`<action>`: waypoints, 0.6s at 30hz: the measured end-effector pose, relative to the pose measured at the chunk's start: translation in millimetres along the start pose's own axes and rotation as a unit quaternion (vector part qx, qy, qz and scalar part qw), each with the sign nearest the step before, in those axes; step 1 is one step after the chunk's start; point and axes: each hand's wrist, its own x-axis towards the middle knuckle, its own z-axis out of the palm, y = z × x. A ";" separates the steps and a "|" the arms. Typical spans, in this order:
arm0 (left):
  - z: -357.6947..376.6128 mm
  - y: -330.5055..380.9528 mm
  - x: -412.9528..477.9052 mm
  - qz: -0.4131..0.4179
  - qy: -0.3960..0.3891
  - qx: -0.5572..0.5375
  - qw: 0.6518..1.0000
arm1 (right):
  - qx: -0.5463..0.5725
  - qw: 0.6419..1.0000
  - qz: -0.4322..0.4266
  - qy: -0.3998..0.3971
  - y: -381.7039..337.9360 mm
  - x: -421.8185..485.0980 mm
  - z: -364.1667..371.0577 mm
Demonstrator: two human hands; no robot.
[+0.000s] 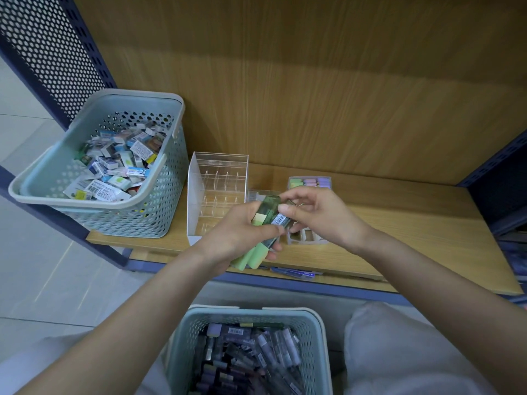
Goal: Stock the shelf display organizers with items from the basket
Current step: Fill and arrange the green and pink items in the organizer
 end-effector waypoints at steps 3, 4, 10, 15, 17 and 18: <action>-3.0 1.7 -2.3 -0.016 -0.014 0.013 1.000 | 0.036 0.998 0.020 0.054 -1.2 -4.0 -11.1; -4.9 1.9 -2.1 -0.019 -0.004 0.025 0.999 | 0.059 0.995 0.024 0.077 1.2 -4.6 -17.7; -13.8 3.8 3.2 0.045 0.121 0.067 0.989 | -0.072 0.997 0.039 -0.011 13.5 -17.3 -37.8; 5.7 4.8 0.8 0.088 0.070 0.130 0.985 | -0.221 0.972 -0.055 -0.052 16.3 -29.7 -9.4; 11.8 3.7 1.6 0.091 0.058 0.135 0.985 | -0.220 0.970 -0.102 -0.024 11.3 -31.3 -7.3; 12.4 3.3 2.5 0.094 0.061 0.130 0.985 | -0.225 0.967 -0.118 -0.010 10.1 -30.8 -8.7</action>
